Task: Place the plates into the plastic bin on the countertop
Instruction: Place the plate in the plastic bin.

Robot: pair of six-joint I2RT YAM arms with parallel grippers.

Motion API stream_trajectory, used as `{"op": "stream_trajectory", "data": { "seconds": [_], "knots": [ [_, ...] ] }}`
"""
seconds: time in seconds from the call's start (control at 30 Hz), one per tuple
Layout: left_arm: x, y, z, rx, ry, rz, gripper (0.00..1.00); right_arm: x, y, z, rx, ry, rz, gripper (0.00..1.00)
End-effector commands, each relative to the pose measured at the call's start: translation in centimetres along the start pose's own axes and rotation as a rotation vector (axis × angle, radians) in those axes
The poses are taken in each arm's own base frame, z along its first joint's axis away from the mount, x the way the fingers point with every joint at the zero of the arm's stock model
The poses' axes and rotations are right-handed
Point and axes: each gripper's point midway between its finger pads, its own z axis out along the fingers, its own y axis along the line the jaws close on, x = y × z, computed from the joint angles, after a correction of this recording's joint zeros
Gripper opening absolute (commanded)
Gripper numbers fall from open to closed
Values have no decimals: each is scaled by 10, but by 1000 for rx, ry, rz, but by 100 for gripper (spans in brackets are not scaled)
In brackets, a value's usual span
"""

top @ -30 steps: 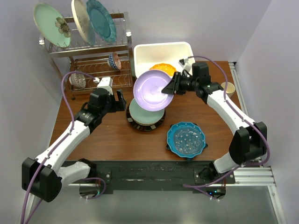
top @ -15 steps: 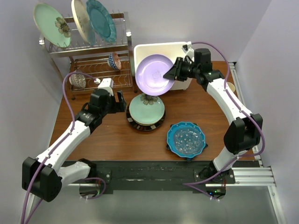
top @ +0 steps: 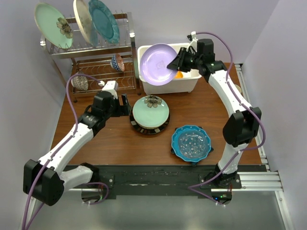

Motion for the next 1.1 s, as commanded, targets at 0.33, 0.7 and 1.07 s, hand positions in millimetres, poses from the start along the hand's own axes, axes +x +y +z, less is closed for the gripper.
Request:
{"op": "stream_trajectory", "data": {
  "seconds": [0.33,0.7,1.07],
  "knots": [
    [6,-1,4,24,19,19,86,-53,-21,25,35,-93,18,0],
    [11,0,7,20,36,22,86,-57,-52,50,61,-102,73,0],
    [14,0,9,20,41,19,86,-56,-76,65,101,-105,92,0]
  ]
}}
